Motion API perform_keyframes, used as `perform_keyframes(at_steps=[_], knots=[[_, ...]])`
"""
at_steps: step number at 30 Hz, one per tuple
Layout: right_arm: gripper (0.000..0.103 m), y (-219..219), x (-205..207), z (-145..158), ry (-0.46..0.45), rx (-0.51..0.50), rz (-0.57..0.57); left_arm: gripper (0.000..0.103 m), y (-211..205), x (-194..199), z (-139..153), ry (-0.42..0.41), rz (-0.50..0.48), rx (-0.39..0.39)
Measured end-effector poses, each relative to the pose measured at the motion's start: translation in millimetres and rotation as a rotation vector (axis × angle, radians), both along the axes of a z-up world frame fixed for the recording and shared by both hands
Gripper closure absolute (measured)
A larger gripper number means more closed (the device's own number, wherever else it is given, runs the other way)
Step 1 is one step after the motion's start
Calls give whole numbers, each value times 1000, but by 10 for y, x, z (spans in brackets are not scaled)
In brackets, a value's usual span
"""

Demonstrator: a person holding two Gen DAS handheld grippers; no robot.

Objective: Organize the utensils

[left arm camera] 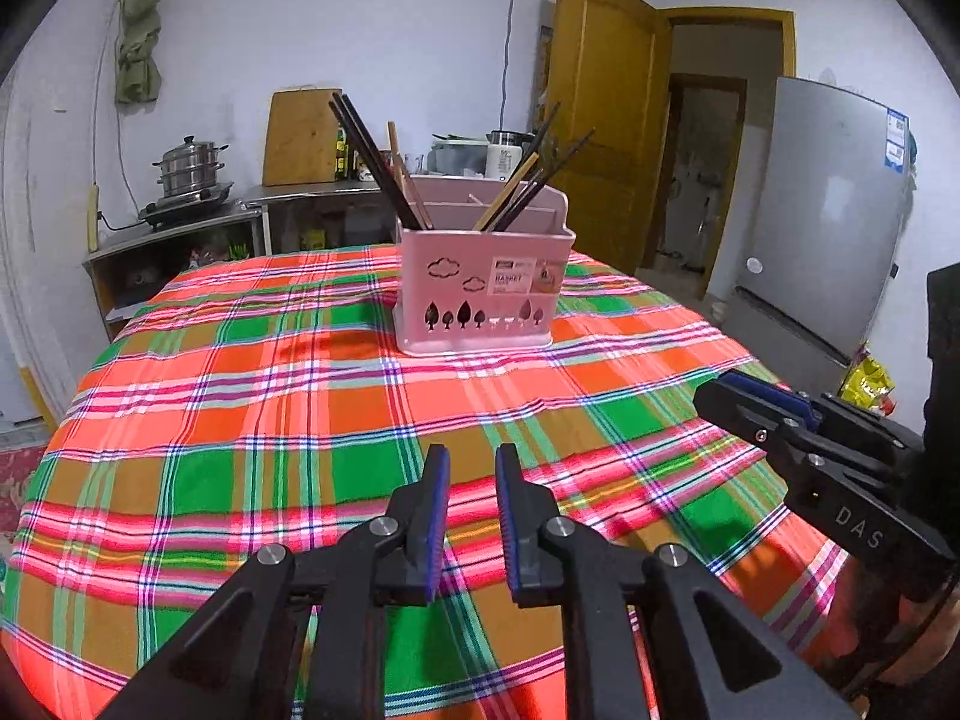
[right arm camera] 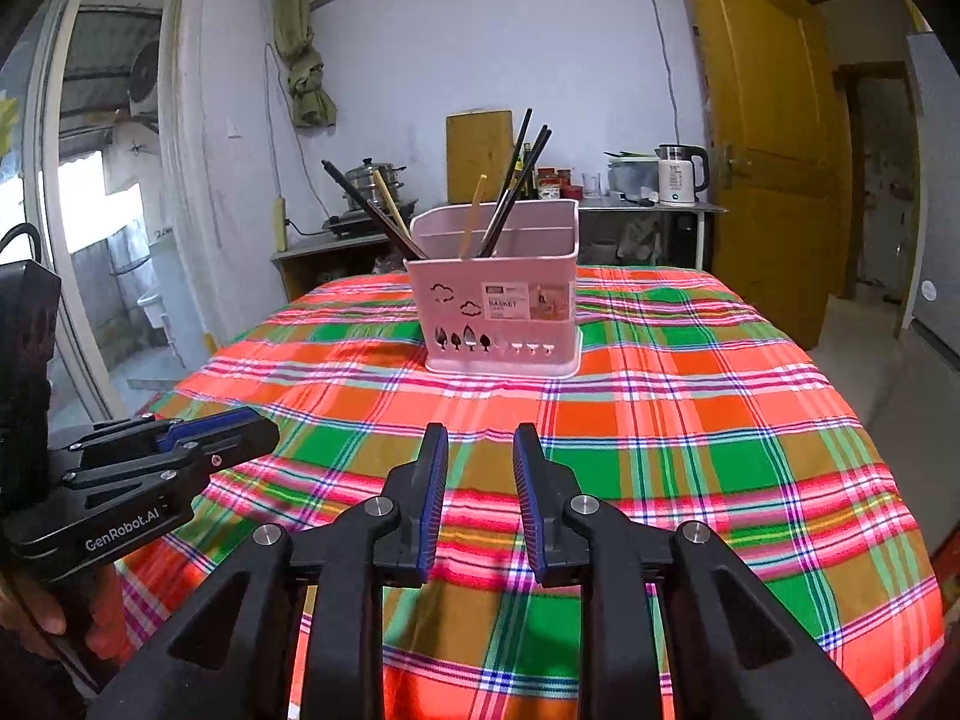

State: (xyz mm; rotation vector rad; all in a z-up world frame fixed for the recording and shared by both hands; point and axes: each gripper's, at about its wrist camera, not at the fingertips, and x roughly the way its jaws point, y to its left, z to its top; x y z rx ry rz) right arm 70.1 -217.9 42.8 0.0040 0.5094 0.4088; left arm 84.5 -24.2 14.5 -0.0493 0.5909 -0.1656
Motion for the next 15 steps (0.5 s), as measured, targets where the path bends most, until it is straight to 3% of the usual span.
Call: perform_keyframes(at_steps=[15], knots=[[80, 30, -69, -86, -12, -30, -17, 88, -4, -78, -90, -20, 34, 9]])
